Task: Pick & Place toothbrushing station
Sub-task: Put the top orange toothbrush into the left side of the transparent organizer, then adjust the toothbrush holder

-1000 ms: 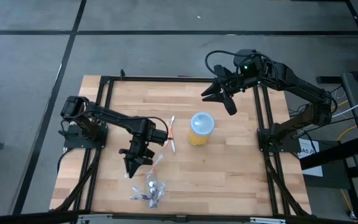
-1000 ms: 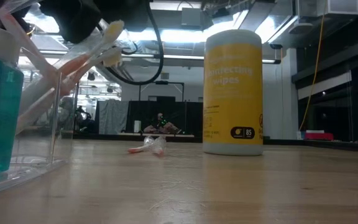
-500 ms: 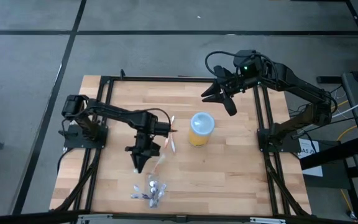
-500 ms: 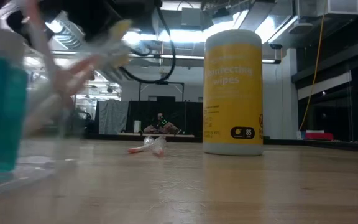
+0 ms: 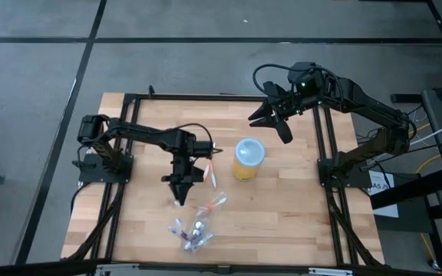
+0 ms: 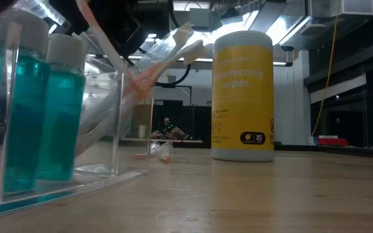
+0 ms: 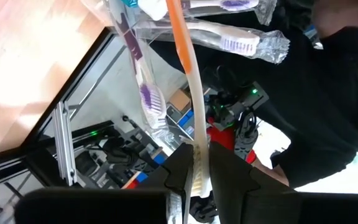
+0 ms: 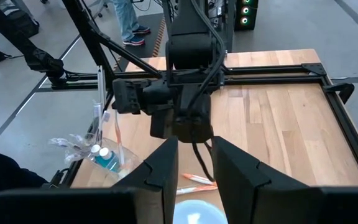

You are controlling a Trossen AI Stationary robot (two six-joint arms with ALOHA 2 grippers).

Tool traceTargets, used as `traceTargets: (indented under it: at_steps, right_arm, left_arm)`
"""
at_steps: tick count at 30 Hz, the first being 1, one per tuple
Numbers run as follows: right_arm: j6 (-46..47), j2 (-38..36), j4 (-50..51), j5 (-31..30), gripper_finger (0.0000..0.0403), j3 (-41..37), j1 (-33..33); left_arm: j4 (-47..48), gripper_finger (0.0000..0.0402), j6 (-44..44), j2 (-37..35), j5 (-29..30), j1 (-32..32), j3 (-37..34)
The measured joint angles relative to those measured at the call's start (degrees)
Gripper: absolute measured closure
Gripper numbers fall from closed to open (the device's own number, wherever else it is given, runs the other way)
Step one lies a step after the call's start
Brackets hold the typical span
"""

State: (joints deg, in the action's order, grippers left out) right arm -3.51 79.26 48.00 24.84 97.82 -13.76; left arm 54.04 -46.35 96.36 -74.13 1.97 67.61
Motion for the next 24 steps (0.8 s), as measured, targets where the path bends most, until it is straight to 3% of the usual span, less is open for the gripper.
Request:
traceTargets:
  at_steps: [12,24]
  right_arm:
    - [-0.2,0.0,-1.0,0.0,0.0302,0.0,0.0]
    - [0.0,0.0,-1.9,0.0,0.0302,0.0,0.0]
  left_arm:
    - [4.0,0.0349,0.9,0.0,2.6,-3.8,0.0]
    - [1.7,0.0254,0.2,0.0,3.7,-1.6,0.0]
